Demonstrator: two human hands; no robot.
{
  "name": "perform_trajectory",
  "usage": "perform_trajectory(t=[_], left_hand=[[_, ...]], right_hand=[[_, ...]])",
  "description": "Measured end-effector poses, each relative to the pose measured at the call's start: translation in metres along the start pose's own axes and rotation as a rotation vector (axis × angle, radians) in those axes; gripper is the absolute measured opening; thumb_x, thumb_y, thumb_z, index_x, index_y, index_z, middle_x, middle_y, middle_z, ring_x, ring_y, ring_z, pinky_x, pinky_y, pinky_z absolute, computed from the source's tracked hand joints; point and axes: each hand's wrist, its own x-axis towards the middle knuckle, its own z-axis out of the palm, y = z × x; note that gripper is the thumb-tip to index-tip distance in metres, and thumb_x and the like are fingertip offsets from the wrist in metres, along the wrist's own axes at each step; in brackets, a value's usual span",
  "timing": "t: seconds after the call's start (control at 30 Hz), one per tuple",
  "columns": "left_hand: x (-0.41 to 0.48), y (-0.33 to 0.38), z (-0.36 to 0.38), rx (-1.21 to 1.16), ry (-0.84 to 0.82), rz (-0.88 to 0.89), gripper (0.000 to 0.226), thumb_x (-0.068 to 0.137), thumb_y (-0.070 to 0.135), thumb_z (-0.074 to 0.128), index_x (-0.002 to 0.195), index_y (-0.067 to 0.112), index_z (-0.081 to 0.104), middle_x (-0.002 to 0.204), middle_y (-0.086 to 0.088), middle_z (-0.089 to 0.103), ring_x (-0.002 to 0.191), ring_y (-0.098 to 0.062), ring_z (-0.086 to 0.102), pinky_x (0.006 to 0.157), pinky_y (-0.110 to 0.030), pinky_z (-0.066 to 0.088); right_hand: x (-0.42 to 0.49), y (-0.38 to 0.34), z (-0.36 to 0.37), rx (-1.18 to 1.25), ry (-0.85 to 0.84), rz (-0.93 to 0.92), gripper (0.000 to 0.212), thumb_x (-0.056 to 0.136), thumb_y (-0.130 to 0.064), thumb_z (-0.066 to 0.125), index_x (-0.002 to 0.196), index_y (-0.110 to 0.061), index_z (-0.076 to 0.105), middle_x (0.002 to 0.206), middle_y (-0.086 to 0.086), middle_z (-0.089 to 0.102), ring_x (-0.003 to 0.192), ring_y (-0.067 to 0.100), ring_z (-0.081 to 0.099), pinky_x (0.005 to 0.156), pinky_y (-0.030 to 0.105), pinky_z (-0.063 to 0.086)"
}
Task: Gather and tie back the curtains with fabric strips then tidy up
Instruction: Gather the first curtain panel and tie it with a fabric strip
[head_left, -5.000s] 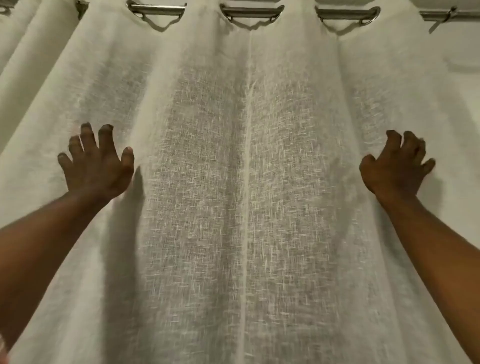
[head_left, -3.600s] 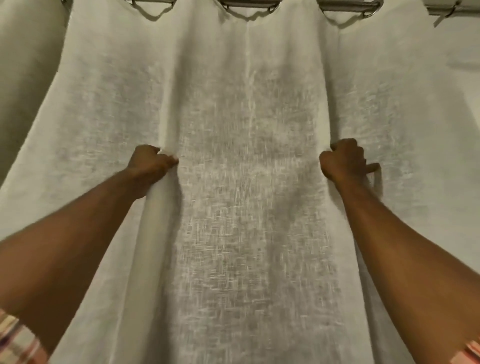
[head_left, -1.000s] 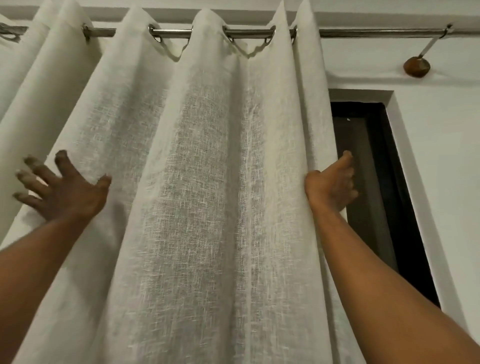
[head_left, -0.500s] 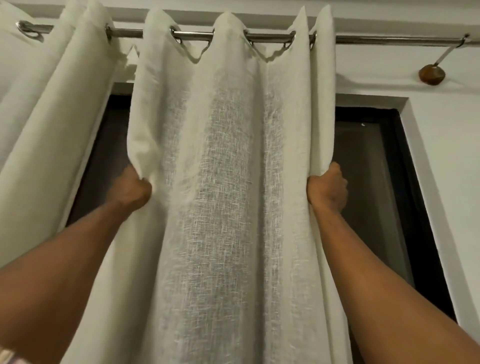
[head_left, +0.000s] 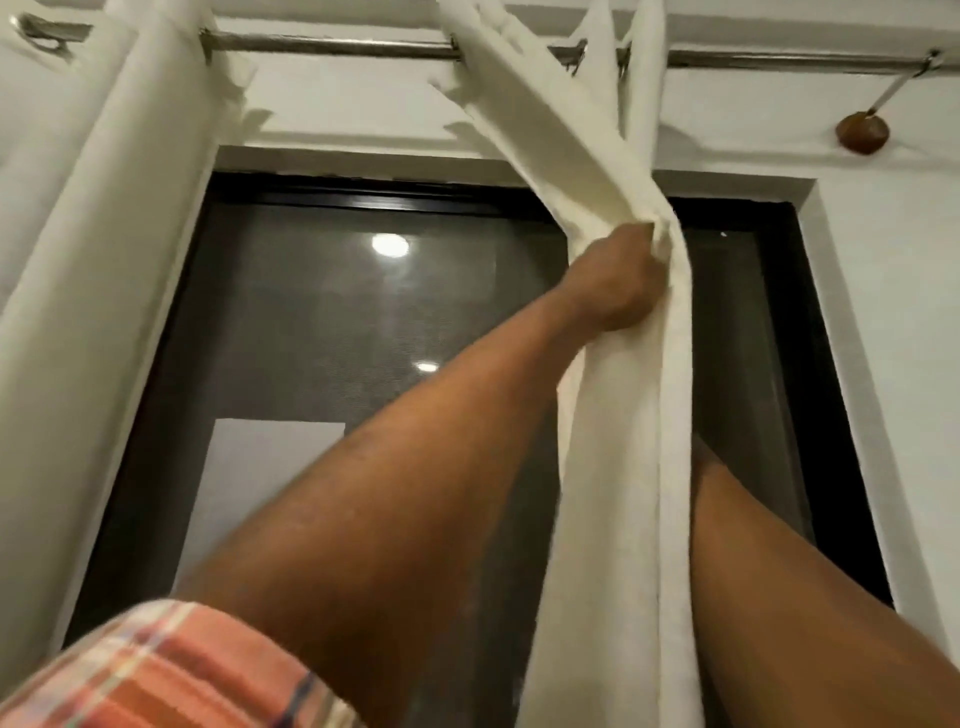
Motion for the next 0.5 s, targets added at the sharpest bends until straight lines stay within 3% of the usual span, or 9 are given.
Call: perform_trajectory(t=[0.1,0.27,0.4,0.5], left_hand=[[-0.017,-0.032,-0.001,0.152,0.032,-0.015,0.032,0.095,0.013,0.039,0.123,0.005,0.052,0.132,-0.016,0.053,0.12,-0.036,0.049,0.099,-0.039,0.041],[-0.048,-0.105,-0.006,0.287,0.032,-0.246,0.007,0.094,0.015,0.039,0.098,0.014,0.045,0.118,-0.016,0.056,0.107,-0.036,0.054,0.09,-0.045,0.047],[-0.062,-0.137,-0.027,0.327,0.072,-0.37,0.035,0.091,0.014,0.041,0.126,0.014,0.045,0.124,-0.013,0.058,0.109,-0.035,0.055,0.091,-0.043,0.047],[-0.067,-0.146,-0.039,0.297,0.068,-0.421,0.039,0.092,0.018,0.045,0.131,0.02,0.045,0.124,-0.005,0.059,0.107,-0.032,0.056,0.09,-0.042,0.048]], right_hand=[[0.0,0.002,-0.007,-0.039,-0.034,-0.021,0.033,0.097,-0.023,0.046,0.126,-0.011,0.056,0.124,0.014,0.059,0.116,0.036,0.054,0.096,0.042,0.044],[0.0,0.005,-0.01,-0.07,0.005,0.054,0.037,0.09,-0.011,0.046,0.127,-0.007,0.053,0.124,0.014,0.059,0.11,0.035,0.058,0.092,0.042,0.05],[-0.002,0.002,-0.007,-0.08,0.04,0.073,0.036,0.092,-0.011,0.046,0.127,-0.009,0.053,0.125,0.012,0.06,0.11,0.033,0.059,0.09,0.042,0.051],[-0.008,-0.008,-0.002,-0.067,0.064,0.071,0.034,0.093,-0.008,0.042,0.126,-0.008,0.052,0.126,0.012,0.058,0.112,0.033,0.058,0.087,0.039,0.049]])
